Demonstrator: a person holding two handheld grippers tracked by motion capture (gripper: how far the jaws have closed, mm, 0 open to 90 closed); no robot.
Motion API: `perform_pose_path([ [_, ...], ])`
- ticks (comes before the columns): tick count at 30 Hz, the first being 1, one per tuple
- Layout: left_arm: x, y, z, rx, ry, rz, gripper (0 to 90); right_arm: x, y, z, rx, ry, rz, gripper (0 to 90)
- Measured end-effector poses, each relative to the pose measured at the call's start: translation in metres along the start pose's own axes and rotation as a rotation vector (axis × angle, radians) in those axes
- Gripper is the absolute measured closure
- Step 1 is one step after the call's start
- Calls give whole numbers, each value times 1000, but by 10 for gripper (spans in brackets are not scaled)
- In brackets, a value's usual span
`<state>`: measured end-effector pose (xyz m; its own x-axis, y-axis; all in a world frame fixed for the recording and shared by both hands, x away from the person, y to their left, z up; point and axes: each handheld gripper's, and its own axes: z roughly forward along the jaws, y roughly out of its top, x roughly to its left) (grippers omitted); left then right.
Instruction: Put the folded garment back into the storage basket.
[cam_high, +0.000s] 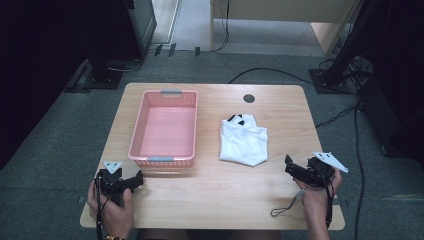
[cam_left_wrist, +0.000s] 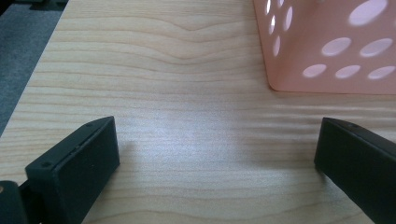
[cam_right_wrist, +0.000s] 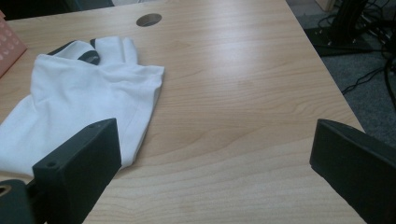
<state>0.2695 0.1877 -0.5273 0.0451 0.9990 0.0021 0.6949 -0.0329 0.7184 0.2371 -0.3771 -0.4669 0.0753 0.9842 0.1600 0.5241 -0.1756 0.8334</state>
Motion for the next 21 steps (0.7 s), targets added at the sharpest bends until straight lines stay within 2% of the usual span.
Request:
perform_pose_path([
  [2, 0, 0, 0, 0, 0, 0, 0, 3, 2, -1, -4, 2, -19, 18],
  [12, 0, 0, 0, 0, -4, 4, 0, 9, 11, -1, 10, 19, -10, 21],
  [21, 0, 0, 0, 0, -4, 4, 0, 23, 29, 3, -8, 31, -27, 21],
])
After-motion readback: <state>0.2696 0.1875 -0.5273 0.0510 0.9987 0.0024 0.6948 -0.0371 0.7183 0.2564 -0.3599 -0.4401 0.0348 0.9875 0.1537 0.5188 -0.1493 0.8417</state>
